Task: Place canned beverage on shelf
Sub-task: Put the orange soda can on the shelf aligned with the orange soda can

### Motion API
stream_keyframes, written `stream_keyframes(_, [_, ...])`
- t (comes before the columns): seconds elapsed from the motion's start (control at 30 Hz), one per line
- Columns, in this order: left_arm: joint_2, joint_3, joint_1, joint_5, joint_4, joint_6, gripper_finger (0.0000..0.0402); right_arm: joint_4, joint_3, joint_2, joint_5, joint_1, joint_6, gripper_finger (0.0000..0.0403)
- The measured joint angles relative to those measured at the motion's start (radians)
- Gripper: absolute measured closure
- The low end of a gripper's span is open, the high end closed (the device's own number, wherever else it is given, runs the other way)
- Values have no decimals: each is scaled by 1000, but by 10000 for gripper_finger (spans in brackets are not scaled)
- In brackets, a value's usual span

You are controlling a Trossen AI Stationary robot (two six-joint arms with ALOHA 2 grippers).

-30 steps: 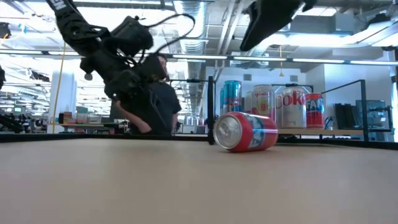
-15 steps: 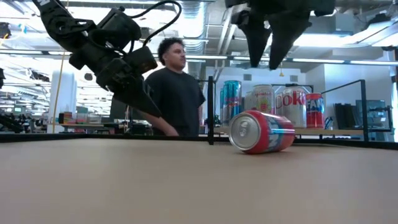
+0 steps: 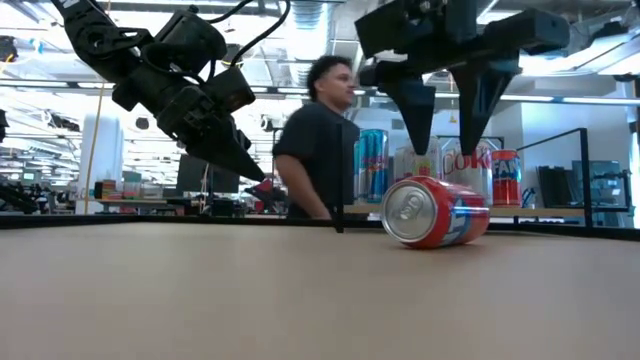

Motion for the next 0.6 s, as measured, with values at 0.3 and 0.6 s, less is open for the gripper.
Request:
stream_keyframes(0.3, [0,0,-5,2,-3,3,401,74,-152,-14,23,-32,-47,131])
stream_keyframes(0.6, [0,0,-5,0,3,3,401,152,-223,-16,127,-36,-65,131])
